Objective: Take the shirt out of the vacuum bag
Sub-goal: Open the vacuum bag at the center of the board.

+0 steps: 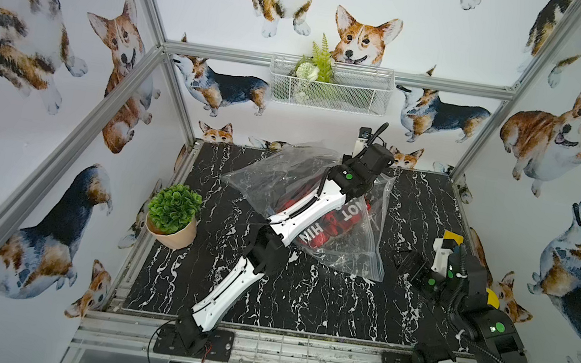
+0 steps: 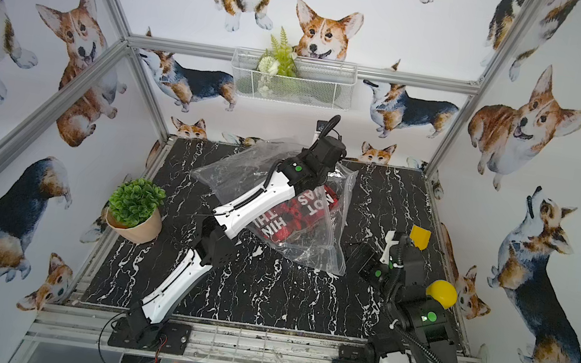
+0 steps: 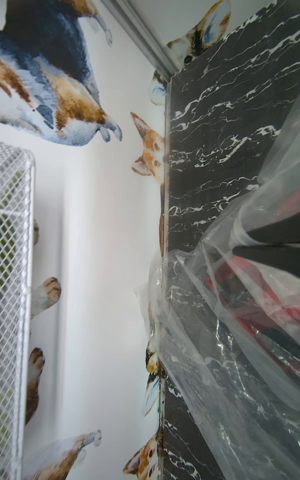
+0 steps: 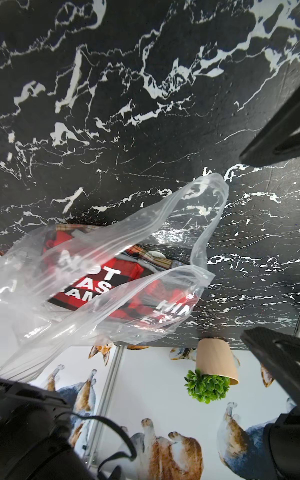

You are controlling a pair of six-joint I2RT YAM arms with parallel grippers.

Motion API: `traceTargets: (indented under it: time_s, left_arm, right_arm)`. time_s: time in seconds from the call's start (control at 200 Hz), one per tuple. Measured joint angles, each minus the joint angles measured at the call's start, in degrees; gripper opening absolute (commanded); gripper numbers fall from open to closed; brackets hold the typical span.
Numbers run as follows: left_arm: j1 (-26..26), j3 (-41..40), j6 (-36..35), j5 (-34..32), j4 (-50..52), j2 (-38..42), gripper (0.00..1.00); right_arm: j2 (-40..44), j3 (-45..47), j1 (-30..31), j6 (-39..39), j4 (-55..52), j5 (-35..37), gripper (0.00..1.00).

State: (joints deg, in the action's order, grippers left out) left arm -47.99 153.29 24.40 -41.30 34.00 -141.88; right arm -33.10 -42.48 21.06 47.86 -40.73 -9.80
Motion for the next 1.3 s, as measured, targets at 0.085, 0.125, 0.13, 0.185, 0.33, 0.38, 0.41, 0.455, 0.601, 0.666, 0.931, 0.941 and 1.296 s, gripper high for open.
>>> traceTargets:
  time_s: [0.085,0.125,0.13,0.185,0.33,0.38,0.41,0.455,0.601,0.666,0.931,0.941,1.296]
  left_arm:
    - [0.1,-1.9,-0.1,-0.6,-1.1,1.0,0.12]
    - [0.1,-2.6,-0.3,-0.4,-1.4,1.2,0.33]
    - [0.1,-2.8,-0.4,-0.3,-1.5,1.2,0.34]
    - [0.0,-4.1,-0.8,0.6,-1.7,1.8,0.43]
    - [-0.3,-10.0,-1.2,5.7,-3.7,4.5,0.69]
    - [-0.4,-11.7,-0.8,8.1,-4.0,5.4,0.76]
    - [-0.4,-12.6,-0.4,9.7,-4.1,5.8,0.77]
    - [-0.5,-13.6,-0.1,11.8,-4.2,6.4,0.82]
    - [-1.5,-16.7,0.5,18.1,-4.3,8.9,0.99]
    - [-2.4,-18.0,0.5,20.2,-3.8,9.9,1.00]
    - [-10.5,-26.6,-1.7,18.3,3.4,15.6,1.00]
    - [-10.8,-27.1,-1.7,18.1,3.6,15.9,1.00]
    - [-13.3,-40.4,1.8,8.4,10.3,20.7,1.00]
  right_arm:
    - [-1.8,-0.8,4.7,0.0,0.5,3.4,1.00]
    - [-2.6,-1.3,6.7,0.0,0.9,4.9,1.00]
    - [-2.7,-1.3,6.8,0.0,0.9,5.0,1.00]
    - [-3.5,-2.0,8.4,0.0,1.4,6.6,1.00]
    - [-5.3,-3.7,9.3,-0.1,1.9,9.5,1.00]
    - [-6.1,-4.6,9.3,-0.3,1.9,9.8,1.00]
    - [-6.6,-5.3,9.3,-0.8,1.9,10.0,1.00]
    - [-7.4,-6.5,9.3,-1.7,1.9,10.7,1.00]
    - [-8.0,-10.4,9.3,-4.5,1.8,12.8,1.00]
    - [-8.0,-12.2,8.4,-5.8,1.6,13.0,1.00]
    - [-4.9,-16.8,0.5,-8.1,-1.4,13.2,1.00]
    - [-4.9,-17.1,0.4,-8.3,-1.6,13.3,1.00]
    - [-4.9,-20.2,-0.1,-10.2,-4.9,13.2,1.00]
